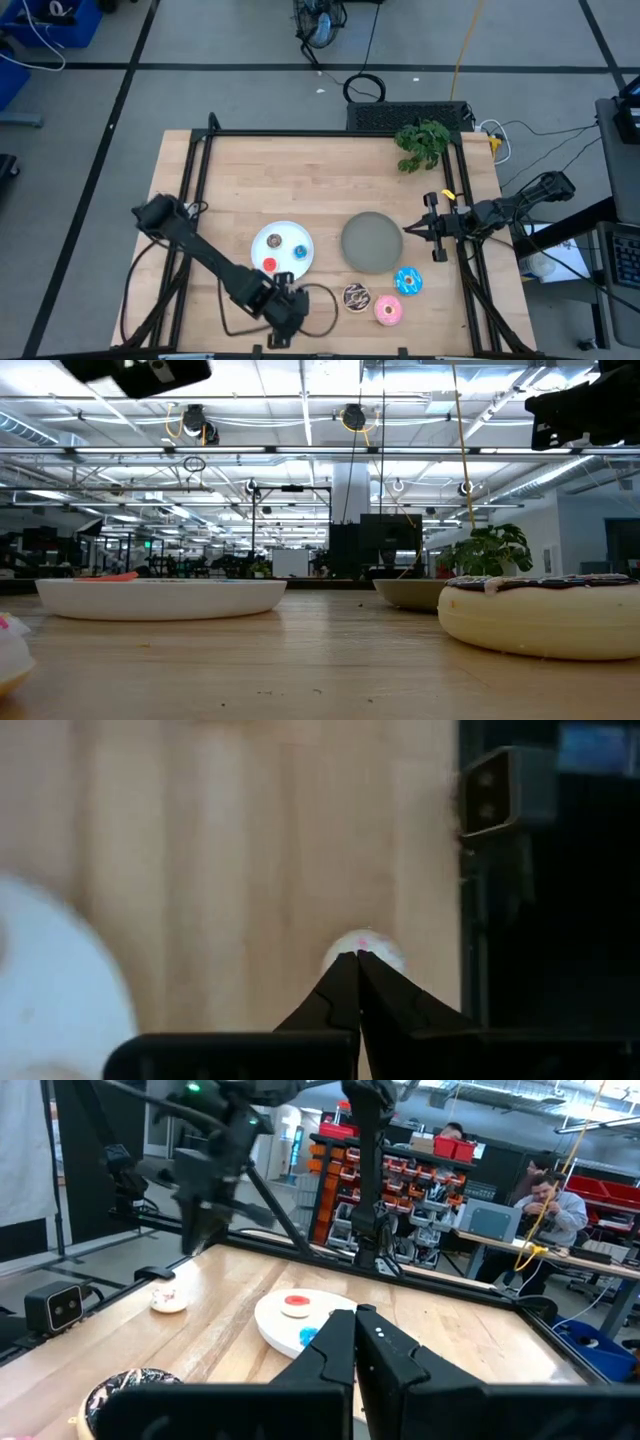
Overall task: Pick & Place donuts
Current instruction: Put the small white donut on the white plate
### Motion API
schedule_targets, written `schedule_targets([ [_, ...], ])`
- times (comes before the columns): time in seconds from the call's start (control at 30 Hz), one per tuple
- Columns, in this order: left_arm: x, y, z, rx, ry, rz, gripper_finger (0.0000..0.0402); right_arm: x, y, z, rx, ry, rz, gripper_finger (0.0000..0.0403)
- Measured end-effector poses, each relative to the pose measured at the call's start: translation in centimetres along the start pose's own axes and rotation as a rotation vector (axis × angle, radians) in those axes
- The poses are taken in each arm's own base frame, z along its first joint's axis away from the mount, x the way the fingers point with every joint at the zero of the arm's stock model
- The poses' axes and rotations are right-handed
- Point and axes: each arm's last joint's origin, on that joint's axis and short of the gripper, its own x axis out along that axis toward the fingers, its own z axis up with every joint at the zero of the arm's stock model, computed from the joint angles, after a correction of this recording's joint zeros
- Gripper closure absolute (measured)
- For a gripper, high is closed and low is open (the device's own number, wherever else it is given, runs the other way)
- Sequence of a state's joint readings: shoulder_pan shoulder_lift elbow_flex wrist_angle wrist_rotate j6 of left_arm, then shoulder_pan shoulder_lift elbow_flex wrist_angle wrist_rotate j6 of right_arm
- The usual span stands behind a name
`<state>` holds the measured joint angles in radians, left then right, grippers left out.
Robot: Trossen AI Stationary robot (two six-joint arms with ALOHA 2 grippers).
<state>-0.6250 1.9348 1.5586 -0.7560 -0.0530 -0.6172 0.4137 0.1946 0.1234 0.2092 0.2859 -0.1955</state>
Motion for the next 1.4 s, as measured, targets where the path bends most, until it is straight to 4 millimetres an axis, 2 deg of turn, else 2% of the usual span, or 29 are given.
schedule_targets([
  [0.17,0.9,-1.6,0.8,0.125,0.031,0.019,0.0386,0.0,0.0,0.0,0.008,0.000,0.000,0.0403],
  [0.4,1.3,-3.5,1.9,0.124,0.013,-0.001,0.0397,0.0,0.0,0.0,0.002,0.002,0.001,0.0403],
  [0.57,2.0,-3.7,1.8,0.094,0.036,0.021,0.0394,0.0,0.0,0.0,-0.004,0.001,0.000,0.0403],
  [0.87,2.2,-2.6,1.0,-0.028,0.091,0.153,0.0298,0.0,0.0,0.1,-0.007,-0.013,-0.003,0.0403],
  [1.07,3.6,-2.3,0.3,-0.015,0.118,0.156,0.0228,0.0,0.0,0.1,-0.006,-0.012,-0.002,0.0403],
  [1.4,5.9,-1.9,-1.2,0.006,0.145,0.097,0.0218,0.1,0.0,0.1,-0.002,-0.005,-0.001,0.0403],
])
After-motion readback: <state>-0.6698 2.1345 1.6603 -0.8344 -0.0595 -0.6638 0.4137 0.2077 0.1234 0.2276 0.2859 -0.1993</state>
